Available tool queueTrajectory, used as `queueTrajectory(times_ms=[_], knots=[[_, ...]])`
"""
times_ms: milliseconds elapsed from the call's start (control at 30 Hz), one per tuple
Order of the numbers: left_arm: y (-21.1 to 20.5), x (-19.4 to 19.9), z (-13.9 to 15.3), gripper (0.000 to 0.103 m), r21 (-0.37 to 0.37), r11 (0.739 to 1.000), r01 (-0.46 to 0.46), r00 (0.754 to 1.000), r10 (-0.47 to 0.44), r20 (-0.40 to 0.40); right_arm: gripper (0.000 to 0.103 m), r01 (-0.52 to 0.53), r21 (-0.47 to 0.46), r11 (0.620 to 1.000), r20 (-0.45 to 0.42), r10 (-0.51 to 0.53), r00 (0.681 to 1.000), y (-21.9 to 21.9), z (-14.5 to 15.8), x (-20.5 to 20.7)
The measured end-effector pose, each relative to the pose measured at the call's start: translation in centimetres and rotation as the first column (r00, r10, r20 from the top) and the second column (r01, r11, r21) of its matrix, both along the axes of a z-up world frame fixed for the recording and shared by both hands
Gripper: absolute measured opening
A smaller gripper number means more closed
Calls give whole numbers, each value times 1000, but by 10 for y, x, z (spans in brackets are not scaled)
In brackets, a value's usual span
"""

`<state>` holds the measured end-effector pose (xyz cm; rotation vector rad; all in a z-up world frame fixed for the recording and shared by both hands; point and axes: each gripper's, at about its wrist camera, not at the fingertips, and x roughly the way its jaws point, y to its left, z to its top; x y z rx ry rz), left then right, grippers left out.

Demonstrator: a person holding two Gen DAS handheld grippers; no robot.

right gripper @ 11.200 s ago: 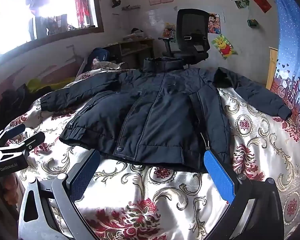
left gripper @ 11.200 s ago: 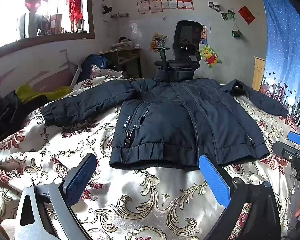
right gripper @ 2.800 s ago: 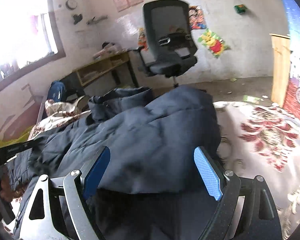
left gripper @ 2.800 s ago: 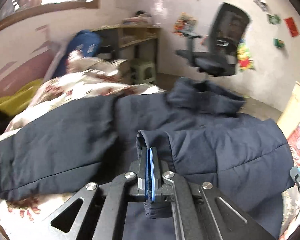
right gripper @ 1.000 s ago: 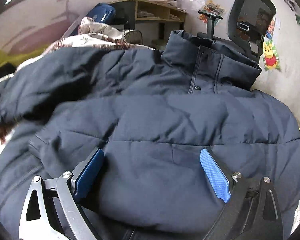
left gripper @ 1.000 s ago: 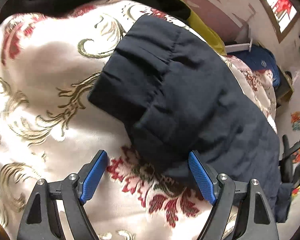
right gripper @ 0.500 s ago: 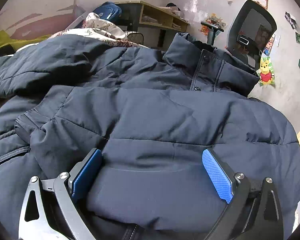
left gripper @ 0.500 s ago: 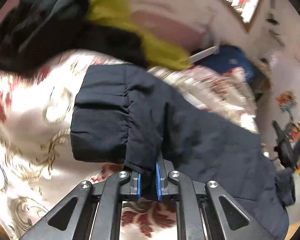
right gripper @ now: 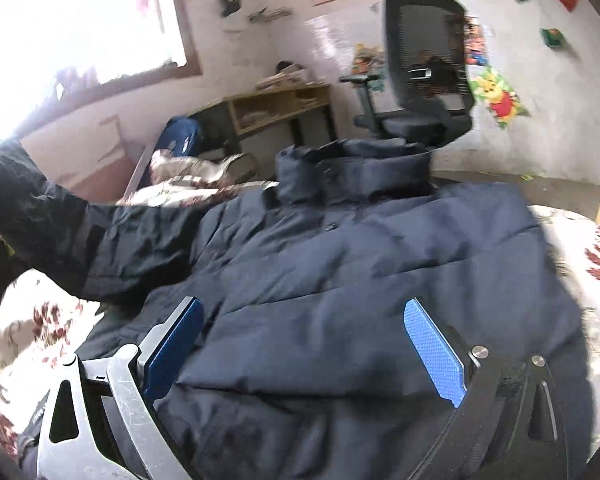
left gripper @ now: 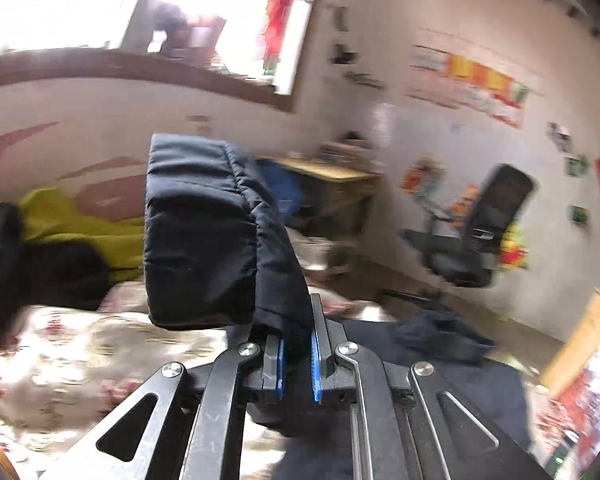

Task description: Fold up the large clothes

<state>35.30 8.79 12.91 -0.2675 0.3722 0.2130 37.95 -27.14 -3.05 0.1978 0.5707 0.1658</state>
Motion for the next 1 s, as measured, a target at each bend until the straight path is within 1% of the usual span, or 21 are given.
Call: queueTrajectory(times_ms=[100, 167, 233, 333, 367, 500, 567, 633, 700, 767, 800, 867, 933, 1000], knots=[[-43, 4, 2, 9, -5, 993, 118, 993, -118, 5, 99, 43, 28, 999, 14, -44, 999, -25, 10, -10], [-71, 6, -1, 9, 18, 984, 177, 984, -177, -4, 99, 79, 38, 996, 23, -80, 997, -45, 15, -18], [-102, 7, -7, 9, 64, 973, 223, 975, -221, -27, 99, 107, 47, 993, 23, -109, 994, -59, 19, -22], [-143, 5, -21, 9, 97, 945, 311, 949, -305, -76, 99, 141, 59, 988, 17, -143, 990, -79, 22, -27], [-155, 10, -28, 9, 101, 935, 339, 939, -330, -94, 99, 149, 62, 987, 11, -150, 989, -85, 23, -27], [-194, 9, -62, 9, 51, 885, 463, 877, -449, -172, 99, 177, 89, 980, -32, -175, 984, -113, 16, -33], [-210, 13, -82, 9, 22, 861, 509, 842, -492, -220, 99, 174, 103, 979, -57, -169, 984, -124, 10, -34], [-223, 17, -102, 9, 11, 836, 548, 806, -525, -274, 99, 159, 126, 979, -79, -150, 986, -132, 1, -34], [-235, 20, -120, 9, 7, 812, 584, 768, -549, -330, 99, 146, 177, 973, -111, -128, 986, -138, -9, -33], [-246, 21, -134, 9, 14, 787, 617, 732, -567, -377, 99, 146, 255, 956, -132, -116, 984, -148, -18, -31], [-252, 19, -142, 10, 16, 777, 629, 719, -573, -394, 99, 153, 275, 949, -133, -120, 984, -150, -22, -32], [-253, 17, -154, 11, -1, 768, 641, 700, -585, -411, 99, 160, 308, 938, -130, -126, 984, -153, -27, -32], [-251, 15, -161, 12, -26, 765, 643, 689, -593, -415, 99, 149, 334, 931, -131, -111, 985, -154, -32, -27], [-249, 14, -170, 17, -56, 759, 649, 673, -607, -422, 99, 135, 366, 921, -142, -88, 986, -154, -38, -23]])
